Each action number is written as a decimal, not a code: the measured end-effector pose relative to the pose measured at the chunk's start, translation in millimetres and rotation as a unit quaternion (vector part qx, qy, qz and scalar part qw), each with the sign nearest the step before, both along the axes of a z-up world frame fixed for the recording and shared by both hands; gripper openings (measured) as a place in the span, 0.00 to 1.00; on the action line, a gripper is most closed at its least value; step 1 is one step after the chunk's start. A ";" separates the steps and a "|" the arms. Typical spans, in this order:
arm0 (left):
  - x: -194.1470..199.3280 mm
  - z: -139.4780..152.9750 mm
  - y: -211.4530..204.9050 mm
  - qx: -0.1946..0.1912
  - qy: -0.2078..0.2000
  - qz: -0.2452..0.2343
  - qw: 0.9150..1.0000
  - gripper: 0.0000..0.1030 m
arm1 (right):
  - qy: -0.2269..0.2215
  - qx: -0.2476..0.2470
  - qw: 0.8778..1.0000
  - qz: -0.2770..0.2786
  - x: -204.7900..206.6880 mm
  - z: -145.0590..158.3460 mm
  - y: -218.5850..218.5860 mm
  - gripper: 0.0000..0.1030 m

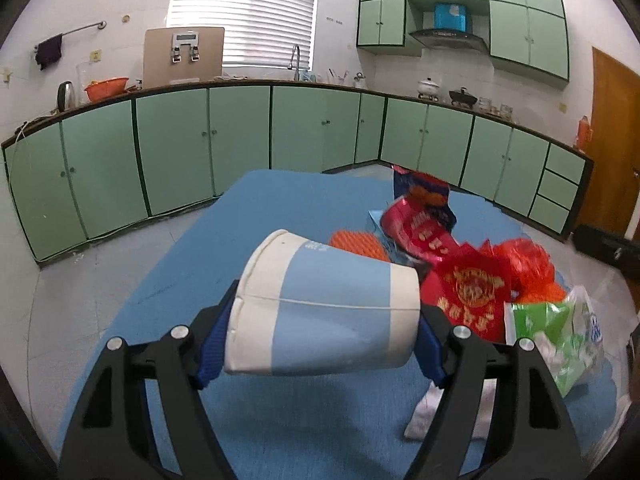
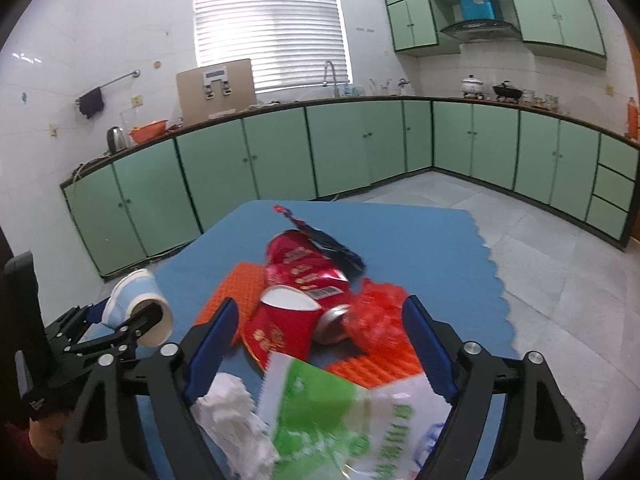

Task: Collect trash
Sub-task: 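Grasp the red paper cup with the right tool while the left tool holds the blue cup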

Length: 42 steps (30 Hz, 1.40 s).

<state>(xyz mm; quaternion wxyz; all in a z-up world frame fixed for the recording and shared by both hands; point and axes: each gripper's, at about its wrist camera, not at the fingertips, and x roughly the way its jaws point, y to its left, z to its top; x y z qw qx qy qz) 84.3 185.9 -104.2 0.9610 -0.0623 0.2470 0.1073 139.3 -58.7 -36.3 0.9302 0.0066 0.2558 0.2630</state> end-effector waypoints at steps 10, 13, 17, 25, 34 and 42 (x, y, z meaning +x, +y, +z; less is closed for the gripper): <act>19.8 5.9 11.5 0.003 -0.004 0.003 1.000 0.71 | 0.010 0.000 1.000 0.019 26.2 -13.9 34.3 0.72; 24.9 8.2 18.3 0.000 -0.004 0.006 1.000 0.71 | 0.016 -0.006 1.000 0.022 32.2 -21.0 40.8 0.70; 30.6 8.8 24.2 0.000 -0.005 0.009 1.000 0.71 | 0.030 -0.016 0.999 0.028 40.2 -31.8 49.1 0.69; 39.3 0.9 32.7 -0.009 0.007 0.012 1.000 0.71 | 0.074 -0.030 0.996 0.044 63.4 -49.0 58.9 0.62; 43.2 -2.0 35.6 -0.014 0.013 0.013 1.000 0.71 | 0.083 -0.045 0.993 0.075 58.3 -50.3 67.1 0.50; 37.4 7.2 26.4 -0.007 0.004 0.008 1.000 0.71 | 0.042 0.004 0.998 0.054 49.7 -16.9 46.4 0.49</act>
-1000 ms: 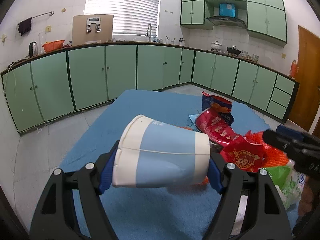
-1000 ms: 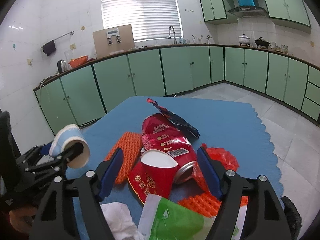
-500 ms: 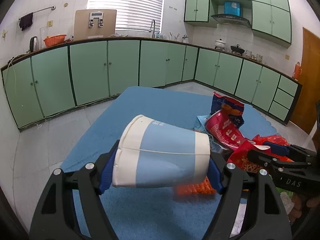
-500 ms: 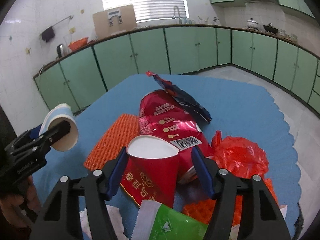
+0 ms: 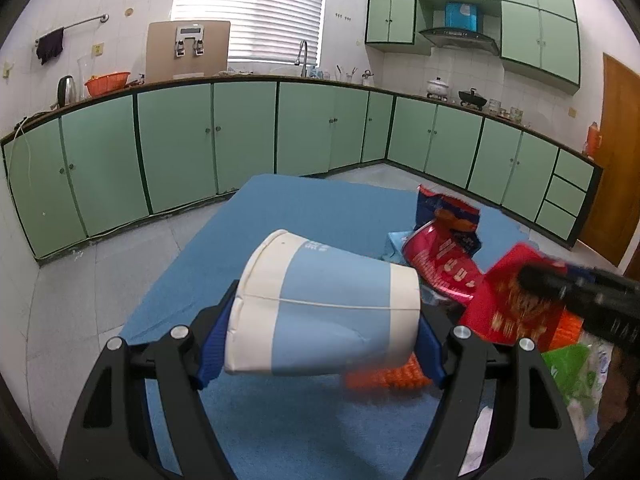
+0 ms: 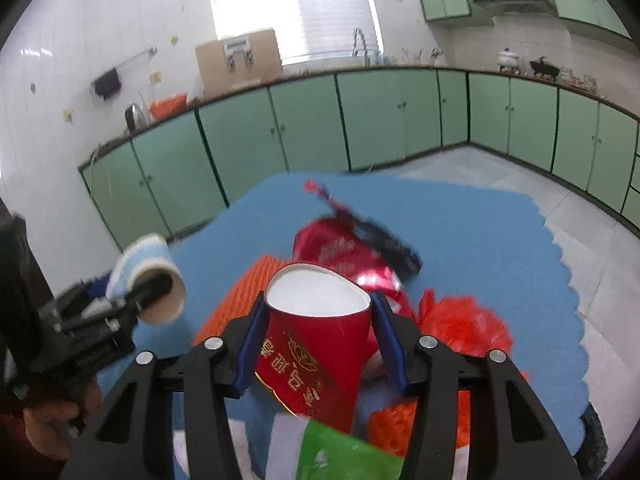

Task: Collect trash
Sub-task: 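Grasp the red paper cup with the right tool while the left tool holds the blue cup, then carry both cups over the black bin and open both tools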

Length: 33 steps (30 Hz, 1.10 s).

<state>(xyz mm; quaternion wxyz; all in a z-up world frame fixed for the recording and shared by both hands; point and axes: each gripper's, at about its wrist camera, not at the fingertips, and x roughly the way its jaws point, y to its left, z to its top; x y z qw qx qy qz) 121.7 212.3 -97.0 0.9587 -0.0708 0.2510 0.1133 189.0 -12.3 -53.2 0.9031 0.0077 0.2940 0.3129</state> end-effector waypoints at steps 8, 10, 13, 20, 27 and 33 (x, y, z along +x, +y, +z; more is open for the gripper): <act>-0.7 32.1 -28.1 0.008 -0.037 -0.033 0.999 0.71 | -0.054 0.052 0.997 -0.024 -5.2 42.2 -30.4 0.49; 1.7 39.2 -38.9 0.007 -0.045 -0.047 0.998 0.71 | -0.065 0.056 0.996 -0.033 -6.9 52.9 -41.9 0.49; 7.1 52.2 -63.2 0.010 -0.061 -0.075 0.995 0.71 | -0.080 0.056 0.994 -0.051 -11.6 67.9 -62.0 0.49; 19.4 66.1 -119.3 -0.001 -0.077 -0.133 0.988 0.71 | -0.099 0.045 0.988 -0.109 -25.6 89.2 -120.8 0.49; 28.1 68.5 -191.3 -0.012 -0.083 -0.201 0.976 0.71 | -0.095 0.026 0.979 -0.181 -45.9 90.2 -187.4 0.49; 33.4 58.2 -257.0 -0.026 -0.079 -0.268 0.960 0.71 | -0.085 0.010 0.966 -0.243 -65.9 82.4 -243.8 0.49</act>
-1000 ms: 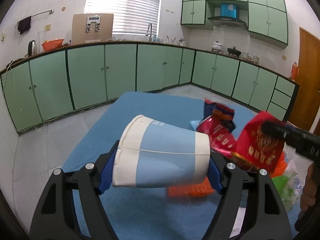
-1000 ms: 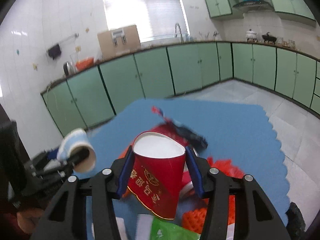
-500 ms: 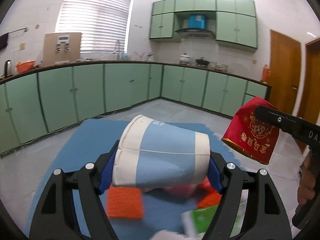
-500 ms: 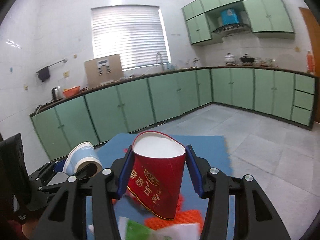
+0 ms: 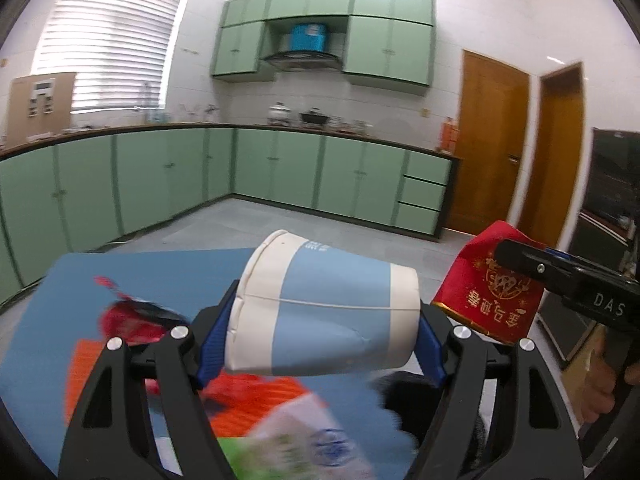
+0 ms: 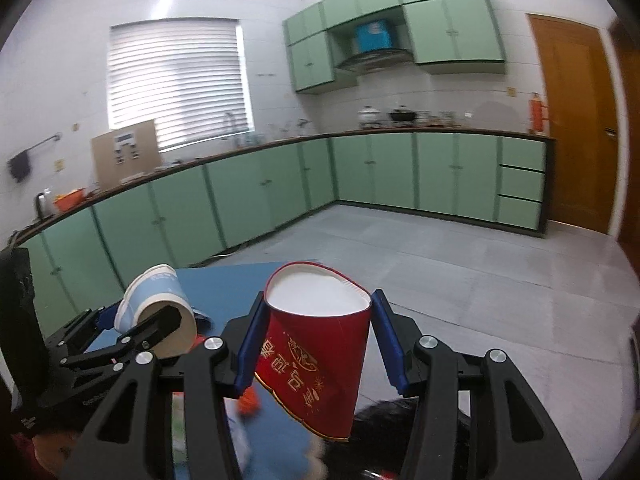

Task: Collect trash
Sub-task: 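Carry both cups over the black bin and open both tools, then move both tools back over the remaining trash on the table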

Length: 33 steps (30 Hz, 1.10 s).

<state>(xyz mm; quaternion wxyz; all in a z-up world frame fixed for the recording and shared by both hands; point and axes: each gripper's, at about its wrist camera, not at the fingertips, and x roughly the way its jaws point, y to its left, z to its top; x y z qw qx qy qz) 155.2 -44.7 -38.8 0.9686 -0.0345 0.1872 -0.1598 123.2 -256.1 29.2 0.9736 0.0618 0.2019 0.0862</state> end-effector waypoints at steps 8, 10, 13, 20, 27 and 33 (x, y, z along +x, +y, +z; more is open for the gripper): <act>12.1 -29.1 -78.7 0.005 0.017 -0.078 0.997 0.71 | 0.025 0.003 0.997 -0.072 -19.8 -23.0 -69.5 0.49; 14.9 -39.5 -96.4 0.010 0.023 -0.094 0.995 0.71 | 0.032 0.006 0.996 -0.082 -19.7 -28.9 -82.8 0.49; 18.3 -49.7 -109.2 0.013 0.031 -0.111 0.993 0.72 | 0.043 0.010 0.994 -0.098 -20.4 -41.0 -101.2 0.49; 26.4 -62.5 -113.4 0.006 0.045 -0.126 0.991 0.84 | 0.065 0.025 0.990 -0.124 -18.2 -62.2 -132.2 0.50; 30.8 -55.4 -99.6 0.005 0.042 -0.109 0.993 0.84 | 0.099 0.019 0.988 -0.113 -5.5 -84.5 -129.0 0.51; 25.2 -48.3 -86.0 0.009 0.039 -0.091 0.995 0.85 | 0.098 0.005 0.989 -0.111 -6.9 -84.4 -118.7 0.76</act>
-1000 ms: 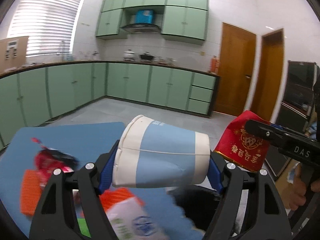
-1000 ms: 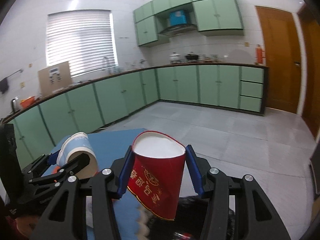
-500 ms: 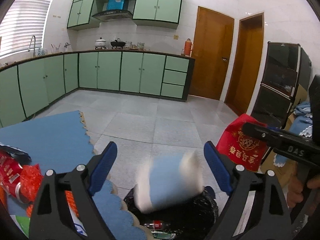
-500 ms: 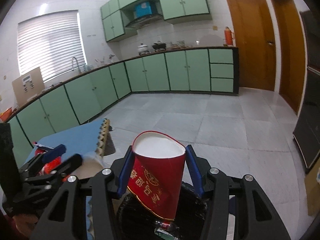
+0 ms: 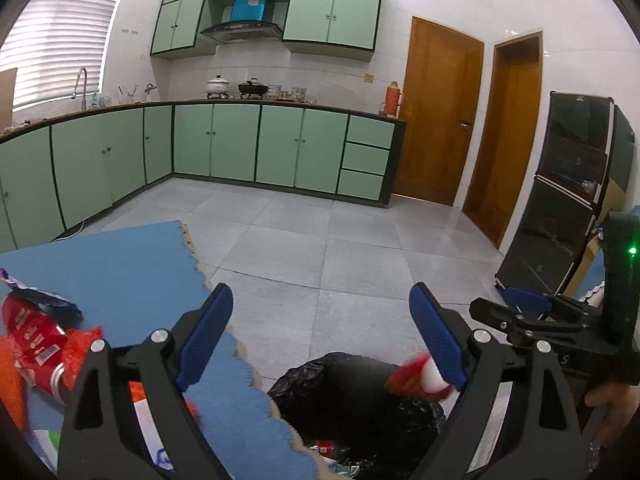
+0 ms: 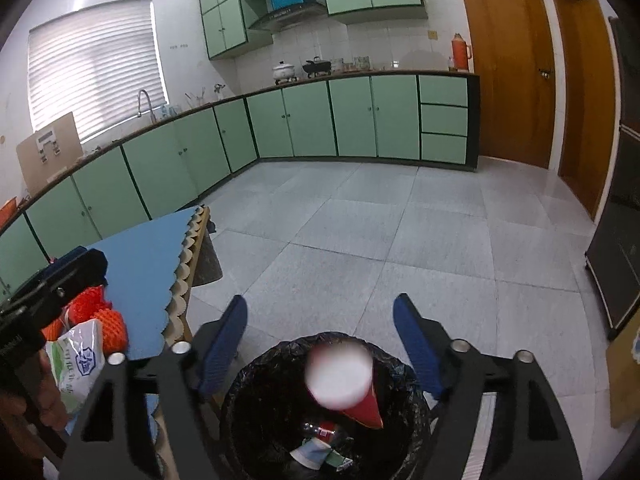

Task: Collect trash
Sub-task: 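Move both tools back over the remaining trash on the table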

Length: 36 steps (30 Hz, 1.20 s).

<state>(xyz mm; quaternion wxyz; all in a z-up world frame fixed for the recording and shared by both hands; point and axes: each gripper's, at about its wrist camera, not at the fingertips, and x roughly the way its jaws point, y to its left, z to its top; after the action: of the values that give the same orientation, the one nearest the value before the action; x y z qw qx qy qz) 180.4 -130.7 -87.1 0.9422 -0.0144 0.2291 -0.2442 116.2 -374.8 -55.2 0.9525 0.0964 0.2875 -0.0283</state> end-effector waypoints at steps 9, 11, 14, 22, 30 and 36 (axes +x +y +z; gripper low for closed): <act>-18.7 18.4 57.9 0.011 -0.018 0.053 0.998 0.86 | -0.031 -0.006 0.999 0.027 -3.5 25.4 33.9 0.88; -25.6 22.2 80.9 0.016 -0.023 0.078 0.997 0.87 | -0.035 0.003 0.998 0.045 -2.9 28.6 48.1 0.88; -34.4 25.7 116.6 0.026 -0.028 0.117 0.992 0.87 | -0.038 0.012 0.997 0.072 -0.3 30.2 70.5 0.89; -66.9 12.8 196.2 0.058 -0.019 0.212 0.975 0.87 | -0.025 0.035 0.985 0.170 9.8 9.9 150.3 0.89; -88.2 -19.2 243.1 0.069 0.015 0.258 0.964 0.87 | 0.005 0.019 0.971 0.239 9.7 -23.6 213.4 0.89; -97.5 -35.0 253.4 0.072 0.025 0.264 0.962 0.87 | 0.023 0.018 0.967 0.253 15.0 -42.3 223.4 0.88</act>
<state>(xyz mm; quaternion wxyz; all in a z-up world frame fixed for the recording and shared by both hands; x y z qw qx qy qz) 82.9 122.7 -122.1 0.9658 -0.0128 0.2572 0.0308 131.2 -151.4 -97.5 0.9197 0.0370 0.3253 0.2166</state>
